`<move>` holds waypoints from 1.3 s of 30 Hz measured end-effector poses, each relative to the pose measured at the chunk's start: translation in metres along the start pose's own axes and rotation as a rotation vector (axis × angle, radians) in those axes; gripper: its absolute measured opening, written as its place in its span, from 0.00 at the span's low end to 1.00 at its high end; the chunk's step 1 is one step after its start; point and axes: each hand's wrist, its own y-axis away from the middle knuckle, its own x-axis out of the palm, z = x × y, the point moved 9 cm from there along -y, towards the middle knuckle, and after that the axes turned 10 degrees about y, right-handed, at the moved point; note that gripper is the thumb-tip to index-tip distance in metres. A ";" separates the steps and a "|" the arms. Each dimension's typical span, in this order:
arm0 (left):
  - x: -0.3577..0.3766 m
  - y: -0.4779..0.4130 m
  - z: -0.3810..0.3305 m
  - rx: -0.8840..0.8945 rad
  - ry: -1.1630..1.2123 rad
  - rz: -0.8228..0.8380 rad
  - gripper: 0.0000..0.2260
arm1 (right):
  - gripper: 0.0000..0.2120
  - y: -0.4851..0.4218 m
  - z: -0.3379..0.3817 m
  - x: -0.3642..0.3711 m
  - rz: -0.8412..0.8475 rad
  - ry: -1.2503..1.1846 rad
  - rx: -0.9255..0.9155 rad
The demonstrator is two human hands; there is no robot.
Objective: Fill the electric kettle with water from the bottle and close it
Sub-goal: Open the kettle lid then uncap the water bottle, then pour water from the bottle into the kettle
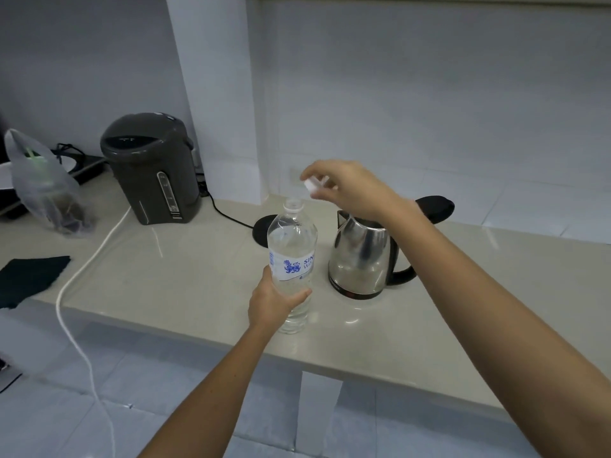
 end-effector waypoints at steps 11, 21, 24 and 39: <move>0.017 0.013 0.001 0.063 0.332 -0.066 0.46 | 0.17 0.190 -0.152 0.214 0.416 0.116 0.639; 0.012 -0.001 -0.009 0.068 0.275 -0.130 0.33 | 0.22 0.226 -0.164 0.230 0.396 0.078 0.763; 0.016 -0.010 -0.016 0.079 0.236 -0.127 0.32 | 0.23 0.214 -0.166 0.199 0.315 0.148 0.746; 0.006 -0.069 -0.105 0.304 -0.195 -0.023 0.29 | 0.29 0.094 -0.162 0.002 -0.015 0.750 0.469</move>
